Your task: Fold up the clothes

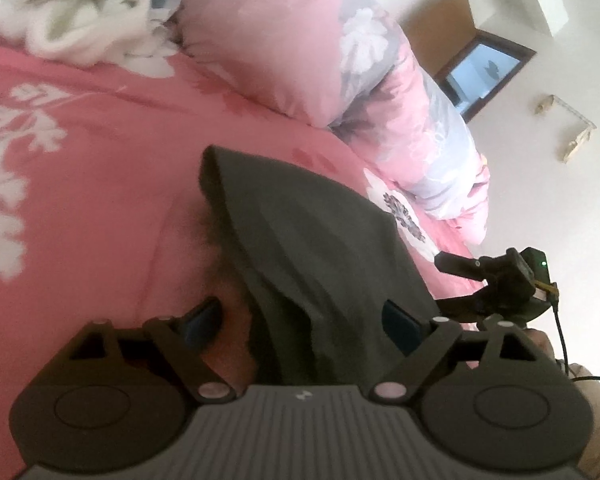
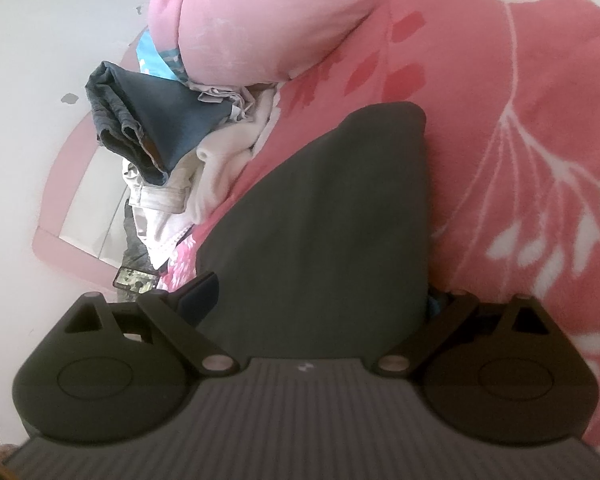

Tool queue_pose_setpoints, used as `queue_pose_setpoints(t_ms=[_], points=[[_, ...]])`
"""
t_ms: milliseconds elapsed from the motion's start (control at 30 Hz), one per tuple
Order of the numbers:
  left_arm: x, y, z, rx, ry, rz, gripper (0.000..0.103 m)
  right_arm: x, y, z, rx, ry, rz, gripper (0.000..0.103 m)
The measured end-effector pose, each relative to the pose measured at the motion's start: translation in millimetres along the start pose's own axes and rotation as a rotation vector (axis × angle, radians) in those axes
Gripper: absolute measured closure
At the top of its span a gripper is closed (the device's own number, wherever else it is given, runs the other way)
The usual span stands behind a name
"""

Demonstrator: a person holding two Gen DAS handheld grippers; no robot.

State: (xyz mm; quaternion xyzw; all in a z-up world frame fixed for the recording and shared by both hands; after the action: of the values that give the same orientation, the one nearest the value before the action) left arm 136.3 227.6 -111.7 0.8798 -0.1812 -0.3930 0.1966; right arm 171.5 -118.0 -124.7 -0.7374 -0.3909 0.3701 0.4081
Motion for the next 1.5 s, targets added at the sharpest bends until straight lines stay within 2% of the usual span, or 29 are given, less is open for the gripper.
queue_pose_setpoints(t_ms=[133, 200, 300, 433, 533, 633, 700, 733, 800, 833, 900, 1000, 1133, 1233, 1500], points=[[2.4, -4.9, -3.3, -0.027, -0.019, 0.032, 0.019, -2.6, 0.1, 0.4, -0.001, -0.008, -0.012, 0.007], [0.3, -9.1, -2.8, -0.039, -0.027, 0.043, 0.025, -5.3, 0.2, 0.9, 0.0, -0.02, -0.023, 0.008], [2.6, -11.5, -4.5, -0.046, -0.037, 0.055, 0.025, -8.1, 0.8, 1.3, 0.0, -0.038, -0.039, 0.008], [17.2, -5.3, -12.0, -0.011, -0.045, 0.079, 0.028, -3.5, 1.4, -3.3, -0.003, -0.061, -0.041, 0.008], [29.5, -2.0, -16.6, 0.008, -0.05, 0.086, 0.036, 0.8, 0.8, -7.4, -0.016, -0.074, -0.039, 0.01], [32.9, -0.7, -16.6, 0.01, -0.045, 0.083, 0.043, 1.3, 0.9, -7.5, -0.041, -0.081, -0.023, 0.021], [33.9, 3.0, -15.6, 0.028, -0.038, 0.068, 0.049, 0.0, 2.5, -7.1, -0.052, -0.082, -0.009, 0.034], [34.5, 4.9, -15.0, 0.038, -0.035, 0.061, 0.05, -0.4, 3.5, -7.2, -0.052, -0.08, -0.003, 0.037], [36.0, 8.1, -14.8, 0.051, -0.03, 0.048, 0.056, -0.8, 5.6, -7.8, -0.047, -0.075, 0.013, 0.053], [36.9, 8.6, -15.2, 0.047, -0.03, 0.043, 0.058, 0.0, 6.2, -8.0, -0.046, -0.075, 0.023, 0.057], [38.1, 9.4, -16.0, 0.04, -0.028, 0.034, 0.064, 3.3, 6.7, -8.0, -0.049, -0.08, 0.043, 0.077], [34.9, 11.9, -15.5, 0.046, -0.012, 0.012, 0.068, 9.2, 4.7, -7.3, -0.066, -0.088, 0.069, 0.091], [26.0, 21.5, -16.3, 0.077, 0.03, -0.016, 0.076, 13.9, -14.5, -6.9, -0.167, -0.088, 0.122, 0.096], [20.0, 28.4, -20.2, 0.078, 0.053, -0.009, 0.082, 14.4, -32.5, -7.5, -0.25, -0.087, 0.158, 0.097], [2.9, 49.9, -25.7, 0.092, 0.092, 0.01, 0.083, 2.5, -68.7, -9.4, -0.38, -0.061, 0.201, 0.1]])
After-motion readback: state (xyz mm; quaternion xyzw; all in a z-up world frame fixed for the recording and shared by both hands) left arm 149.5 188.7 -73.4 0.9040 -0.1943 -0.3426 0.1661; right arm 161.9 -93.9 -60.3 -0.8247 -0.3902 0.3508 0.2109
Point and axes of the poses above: each gripper's, at about its wrist camera, not at the fingertips, and x roughly the way its jaws point, y to its right, z to its underside, the point moved 2 cm from there along x, roughly the way its jaws point, and after that the axes turned 14 degrees about -z, right-handed, at the moved point
